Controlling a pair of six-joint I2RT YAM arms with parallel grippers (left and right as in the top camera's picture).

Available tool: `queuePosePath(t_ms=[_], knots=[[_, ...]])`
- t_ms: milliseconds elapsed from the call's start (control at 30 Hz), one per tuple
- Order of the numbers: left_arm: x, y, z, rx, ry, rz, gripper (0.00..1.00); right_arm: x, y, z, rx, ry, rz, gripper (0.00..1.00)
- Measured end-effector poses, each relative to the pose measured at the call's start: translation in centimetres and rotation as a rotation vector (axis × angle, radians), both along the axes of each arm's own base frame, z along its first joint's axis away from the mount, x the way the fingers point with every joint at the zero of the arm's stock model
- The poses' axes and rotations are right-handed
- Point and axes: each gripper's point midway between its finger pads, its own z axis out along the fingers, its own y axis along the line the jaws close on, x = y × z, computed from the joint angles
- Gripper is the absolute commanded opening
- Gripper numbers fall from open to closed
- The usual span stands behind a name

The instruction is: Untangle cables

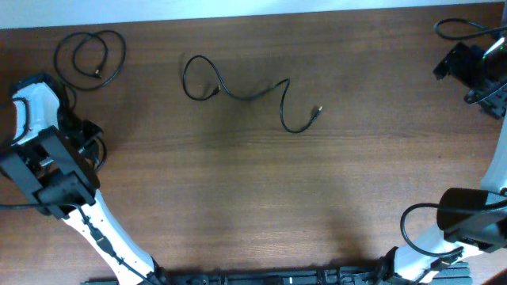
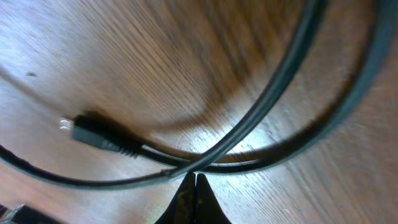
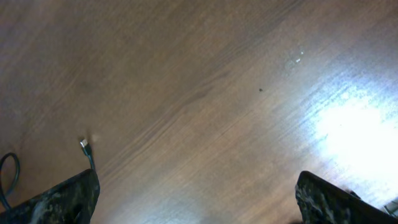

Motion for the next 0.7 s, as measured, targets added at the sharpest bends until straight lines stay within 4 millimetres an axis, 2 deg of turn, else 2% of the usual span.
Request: queuePosePath(t_ms=[100,167,233,267,333,367,400,433,467,533,567,600,667,700], knots=[[-0.2,-0.3,-0.4,-0.018,0.004,-0.008,0.00,0.0,0.0,0.0,0.000,0.000,0.000,0.98],[-0.2,-0.4,0.7,-0.029,0.011,-0.018,0.00,0.0,0.0,0.0,0.000,0.000,0.000,0.98],[1.6,0.5,3.8,-0.004,-0.050,-0.028,0.00,0.0,0.0,0.0,0.000,0.000,0.000,0.98],[3.5,1.4,6.4,0.032,-0.133,-0.039,0.00,0.0,0.0,0.0,0.000,0.000,0.000,0.98],[5.0,1.3,9.8,0.033,-0.217,-0.065,0.00,0.0,0.0,0.0,0.000,0.000,0.000,0.98],[6.4,1.0,11.4,0.028,-0.289,-0.091,0.03,0.0,0.0,0.0,0.000,0.001,0.000,0.98],[7.7,0.4,12.9,0.021,-0.357,-0.122,0.12,0.0,0.0,0.0,0.000,0.000,0.000,0.98],[8.8,-0.5,13.7,-0.005,-0.415,-0.150,0.17,0.0,0.0,0.0,0.000,0.000,0.000,0.99],[9.8,-1.5,14.0,-0.032,-0.456,-0.183,0.29,0.0,0.0,0.0,0.000,0.000,-0.001,0.98],[12.4,-5.2,14.5,-0.121,-0.552,-0.278,0.55,0.0,0.0,0.0,0.000,0.000,0.000,0.99],[13.8,-6.8,14.7,-0.141,-0.599,-0.322,0.92,0.0,0.0,0.0,0.000,0.001,0.000,0.98],[15.0,-8.8,15.0,-0.161,-0.634,-0.368,0.99,0.0,0.0,0.0,0.000,0.000,0.000,0.98],[18.0,-14.4,15.7,-0.189,-0.728,-0.505,0.99,0.0,0.0,0.0,0.000,0.001,0.000,0.98],[18.9,-16.8,16.0,-0.201,-0.756,-0.554,0.99,0.0,0.0,0.0,0.000,-0.001,0.000,0.98]])
